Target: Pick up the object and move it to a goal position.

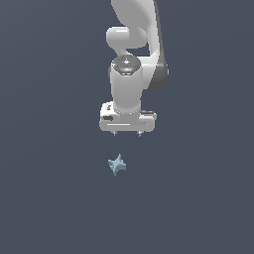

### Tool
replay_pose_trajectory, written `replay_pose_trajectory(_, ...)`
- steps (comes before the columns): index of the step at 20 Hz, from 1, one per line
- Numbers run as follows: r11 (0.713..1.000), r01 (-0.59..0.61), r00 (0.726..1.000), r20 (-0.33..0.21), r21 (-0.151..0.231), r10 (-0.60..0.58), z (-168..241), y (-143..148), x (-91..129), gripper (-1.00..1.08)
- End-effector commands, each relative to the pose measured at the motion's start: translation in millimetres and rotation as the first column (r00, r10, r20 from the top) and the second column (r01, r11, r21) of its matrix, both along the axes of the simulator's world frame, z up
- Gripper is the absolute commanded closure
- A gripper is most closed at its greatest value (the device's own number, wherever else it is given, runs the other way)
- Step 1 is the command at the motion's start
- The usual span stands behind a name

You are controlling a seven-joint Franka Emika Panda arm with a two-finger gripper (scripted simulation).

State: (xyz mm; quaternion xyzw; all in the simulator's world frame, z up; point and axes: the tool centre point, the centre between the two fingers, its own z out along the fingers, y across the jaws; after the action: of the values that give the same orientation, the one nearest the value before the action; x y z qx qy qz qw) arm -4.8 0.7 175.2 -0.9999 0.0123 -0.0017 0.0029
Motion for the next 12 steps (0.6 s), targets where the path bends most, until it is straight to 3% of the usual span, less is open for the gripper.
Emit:
replay_pose_trajectory(1, 1.0, 0.0, 1.0, 0.0, 0.0, 0.0, 0.0, 0.0, 0.0, -0.92)
replay_pose_trajectory(12, 0.998, -0.058, 0.998, 0.033, -0.022, 0.059, 13.5, 5.4, 7.1, -0.92)
